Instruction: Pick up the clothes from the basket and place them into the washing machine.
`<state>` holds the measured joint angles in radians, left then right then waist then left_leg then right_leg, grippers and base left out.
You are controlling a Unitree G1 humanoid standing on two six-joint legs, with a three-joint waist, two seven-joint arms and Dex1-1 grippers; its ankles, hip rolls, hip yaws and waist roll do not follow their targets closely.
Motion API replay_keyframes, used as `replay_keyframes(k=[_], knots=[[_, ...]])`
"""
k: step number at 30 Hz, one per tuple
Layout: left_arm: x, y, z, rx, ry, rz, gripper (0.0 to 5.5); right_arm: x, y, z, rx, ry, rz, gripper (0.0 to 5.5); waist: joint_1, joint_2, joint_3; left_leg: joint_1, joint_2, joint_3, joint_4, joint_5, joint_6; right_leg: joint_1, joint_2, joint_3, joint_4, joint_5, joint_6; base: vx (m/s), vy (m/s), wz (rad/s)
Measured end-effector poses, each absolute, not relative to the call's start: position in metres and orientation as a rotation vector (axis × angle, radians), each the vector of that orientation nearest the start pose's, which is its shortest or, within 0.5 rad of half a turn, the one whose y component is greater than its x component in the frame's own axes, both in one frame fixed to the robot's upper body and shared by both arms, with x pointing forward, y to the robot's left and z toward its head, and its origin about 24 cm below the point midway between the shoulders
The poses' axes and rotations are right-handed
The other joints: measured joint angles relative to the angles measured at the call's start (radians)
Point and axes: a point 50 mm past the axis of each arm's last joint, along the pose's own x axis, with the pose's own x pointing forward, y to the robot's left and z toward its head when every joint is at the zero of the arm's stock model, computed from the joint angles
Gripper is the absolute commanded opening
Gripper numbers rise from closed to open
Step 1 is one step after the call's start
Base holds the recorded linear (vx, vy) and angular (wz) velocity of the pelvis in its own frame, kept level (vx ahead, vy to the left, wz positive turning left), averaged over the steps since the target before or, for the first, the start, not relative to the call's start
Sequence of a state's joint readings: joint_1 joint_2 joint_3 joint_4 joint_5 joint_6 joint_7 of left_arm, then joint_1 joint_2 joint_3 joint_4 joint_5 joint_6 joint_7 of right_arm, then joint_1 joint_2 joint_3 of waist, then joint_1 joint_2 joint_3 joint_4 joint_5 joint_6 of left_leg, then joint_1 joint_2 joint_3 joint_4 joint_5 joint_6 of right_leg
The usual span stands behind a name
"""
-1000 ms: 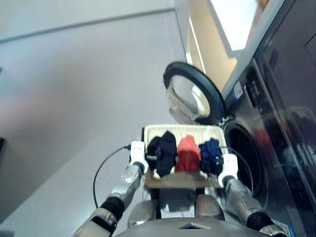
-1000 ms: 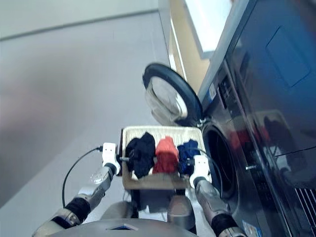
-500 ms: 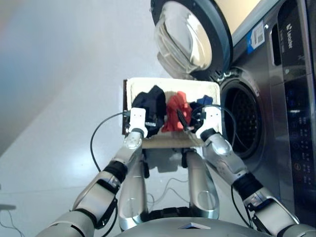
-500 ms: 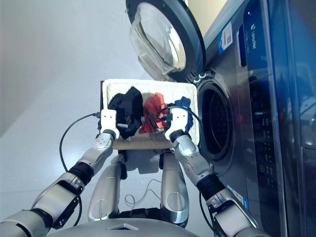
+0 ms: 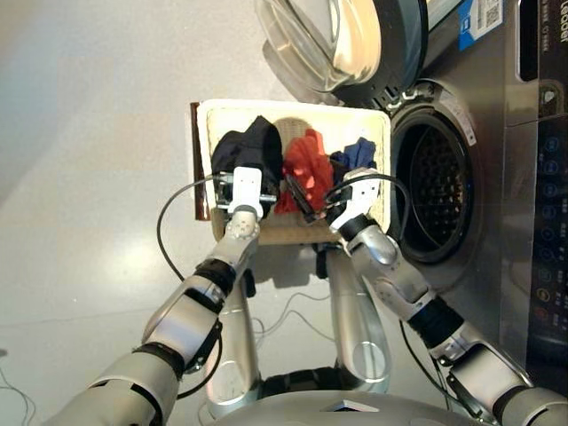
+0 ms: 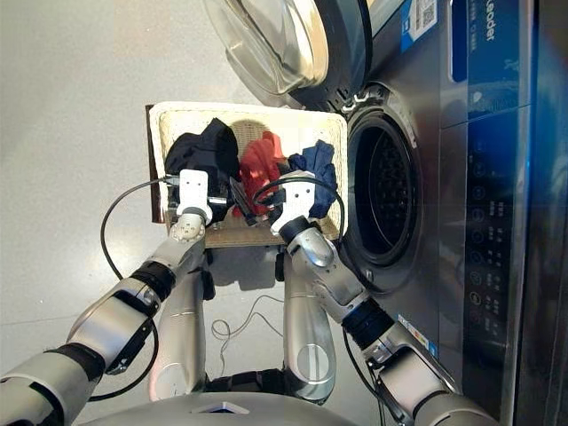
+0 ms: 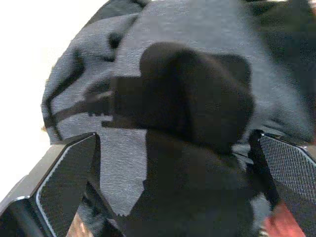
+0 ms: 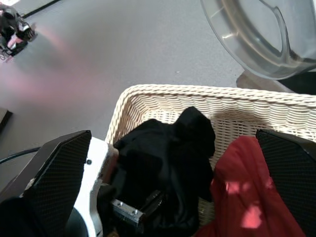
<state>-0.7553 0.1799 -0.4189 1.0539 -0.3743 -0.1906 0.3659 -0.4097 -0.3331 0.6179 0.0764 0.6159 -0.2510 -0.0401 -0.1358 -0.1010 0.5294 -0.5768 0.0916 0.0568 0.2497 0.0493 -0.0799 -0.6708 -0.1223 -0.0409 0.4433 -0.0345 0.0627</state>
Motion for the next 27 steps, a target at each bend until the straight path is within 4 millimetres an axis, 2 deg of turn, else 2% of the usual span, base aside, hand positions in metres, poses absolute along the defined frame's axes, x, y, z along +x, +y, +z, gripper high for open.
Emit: replay_keyframes(k=[5, 8, 12, 16, 19, 24, 25, 26, 27], knots=[[0.379, 0.138, 0.061, 0.182, 0.105, 0.169, 5.5, 0.278, -0.057, 0.121, 0.245, -0.305, 0.64, 5.5, -0.013, -0.02, 0.001, -0.052, 0.003, 0.002, 0.027, -0.004, -0.001, -0.048, 0.003, 0.006, 0.018, 0.003, -0.005, 0.0, 0.0, 0.0], [0.384, 0.147, 0.069, 0.176, 0.098, 0.214, 5.5, 0.274, -0.055, 0.125, 0.264, -0.314, 0.659, 5.5, -0.03, -0.032, 0.0, -0.076, 0.007, 0.004, 0.053, -0.013, -0.002, -0.069, 0.008, 0.013, 0.03, 0.003, -0.005, 0.0, 0.0, 0.0], [0.389, 0.152, 0.079, 0.15, 0.081, 0.238, 5.5, 0.269, -0.057, 0.133, 0.255, -0.348, 0.694, 5.5, -0.033, -0.04, 0.0, -0.114, 0.015, 0.012, 0.09, -0.027, 0.0, -0.107, 0.013, 0.023, 0.049, 0.0, -0.001, 0.0, 0.0, 0.0], [0.391, 0.16, 0.085, 0.135, 0.074, 0.263, 5.5, 0.268, -0.058, 0.134, 0.274, -0.345, 0.703, 5.5, -0.035, -0.05, -0.001, -0.149, 0.032, 0.02, 0.118, -0.036, -0.003, -0.143, 0.026, 0.035, 0.065, 0.002, -0.004, 0.0, 0.0, 0.0], [0.395, 0.166, 0.093, 0.147, 0.059, 0.278, 5.5, 0.265, -0.058, 0.14, 0.282, -0.367, 0.734, 5.5, -0.038, -0.053, -0.001, -0.186, 0.04, 0.021, 0.148, -0.047, -0.006, -0.175, 0.028, 0.039, 0.083, 0.001, -0.006, 0.0, 0.0, 0.0], [0.398, 0.173, 0.102, 0.158, 0.042, 0.298, 5.5, 0.266, -0.061, 0.141, 0.271, -0.372, 0.731, 5.5, -0.055, -0.054, -0.001, -0.24, 0.053, 0.019, 0.212, -0.075, -0.006, -0.218, 0.038, 0.044, 0.118, -0.005, -0.008, 0.0, 0.0, 0.0], [0.399, 0.174, 0.103, 0.16, 0.039, 0.301, 4.98, 0.266, -0.061, 0.141, 0.27, -0.372, 0.73, 5.5, -0.056, -0.055, -0.001, -0.25, 0.055, 0.019, 0.224, -0.08, -0.005, -0.226, 0.039, 0.044, 0.124, -0.006, -0.008, 0.0, 0.0, 0.0], [0.4, 0.175, 0.106, 0.162, 0.033, 0.303, 2.39, 0.267, -0.062, 0.141, 0.267, -0.372, 0.73, 5.5, -0.056, -0.055, -0.001, -0.262, 0.057, 0.017, 0.234, -0.083, -0.005, -0.235, 0.04, 0.044, 0.131, -0.007, -0.009, 0.0, 0.0, 0.0], [0.401, 0.175, 0.108, 0.162, 0.028, 0.303, 1.19, 0.267, -0.062, 0.141, 0.265, -0.372, 0.729, 5.5, -0.056, -0.055, -0.001, -0.268, 0.057, 0.016, 0.237, -0.084, -0.005, -0.24, 0.04, 0.044, 0.134, -0.007, -0.009, 0.0, 0.0, 0.0]])
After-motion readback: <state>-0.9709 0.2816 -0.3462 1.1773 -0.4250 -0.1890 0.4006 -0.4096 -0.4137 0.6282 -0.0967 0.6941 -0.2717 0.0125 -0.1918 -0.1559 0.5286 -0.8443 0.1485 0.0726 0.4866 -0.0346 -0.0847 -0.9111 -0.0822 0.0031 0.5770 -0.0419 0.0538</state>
